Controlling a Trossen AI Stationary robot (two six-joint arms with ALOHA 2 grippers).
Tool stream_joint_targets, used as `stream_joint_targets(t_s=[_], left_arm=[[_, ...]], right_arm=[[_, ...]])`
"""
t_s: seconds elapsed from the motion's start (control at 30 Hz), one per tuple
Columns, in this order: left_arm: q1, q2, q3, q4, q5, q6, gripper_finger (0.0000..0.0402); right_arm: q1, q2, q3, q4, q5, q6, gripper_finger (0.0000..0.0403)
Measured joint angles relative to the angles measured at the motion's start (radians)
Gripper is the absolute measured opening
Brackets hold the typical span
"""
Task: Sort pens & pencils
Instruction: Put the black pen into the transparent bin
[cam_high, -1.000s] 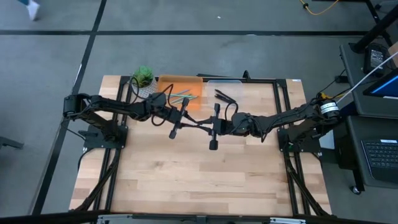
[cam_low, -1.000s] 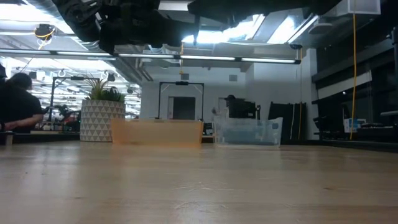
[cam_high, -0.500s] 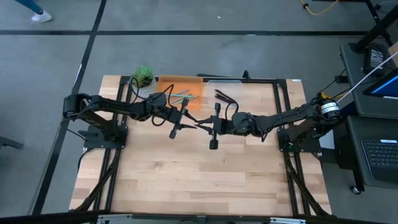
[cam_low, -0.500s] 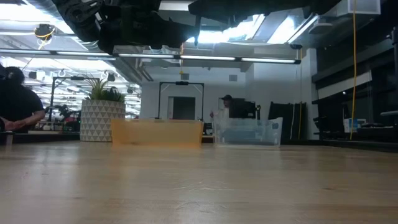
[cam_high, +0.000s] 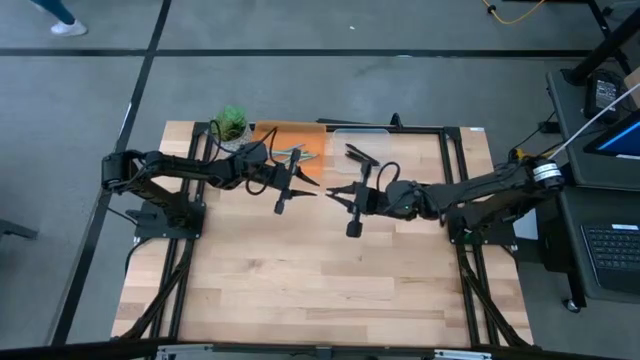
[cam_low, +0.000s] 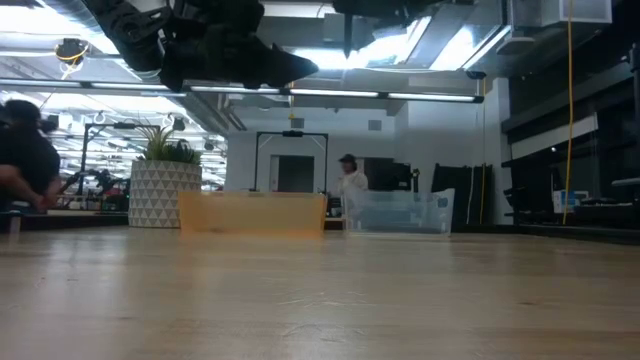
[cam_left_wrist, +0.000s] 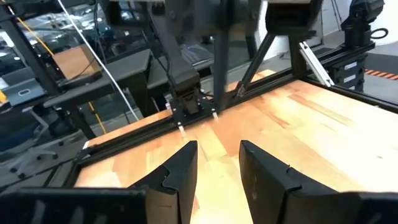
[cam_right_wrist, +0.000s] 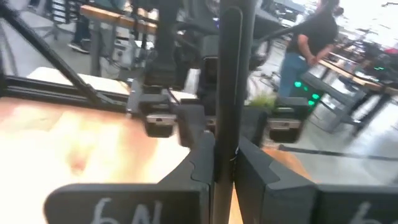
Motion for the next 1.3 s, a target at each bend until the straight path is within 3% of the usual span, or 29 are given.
stream_joint_targets(t_s=[0.2, 0.43, 0.67, 0.87, 1.0, 1.3], left_arm=[[0.0, 0.0, 0.0, -0.018, 0.028, 0.0, 0.0112], [0.0, -0.001, 0.0, -0.031, 0.038, 0.0, 0.0112], [0.0, -0.001, 0.0, -0.031, 0.039, 0.0, 0.0112], [0.0, -0.001, 0.0, -0.03, 0.039, 0.0, 0.0112], [0.0, -0.001, 0.0, -0.03, 0.039, 0.002, 0.0112], [0.0, -0.001, 0.0, -0.028, 0.038, 0.026, 0.0112]], right_arm=[[0.005, -0.058, 0.0, -0.084, 0.085, 0.018, 0.0038], [0.0, -0.112, -0.03, -0.131, 0.088, 0.049, 0.0038], [-0.082, -0.206, -0.139, -0.089, 0.093, 0.078, 0.0038], [-0.174, -0.287, -0.276, 0.07, -0.017, 0.077, 0.0038], [-0.214, -0.317, -0.356, 0.137, -0.029, 0.077, 0.0038], [-0.326, -0.328, -0.399, 0.121, -0.041, 0.078, 0.0038]])
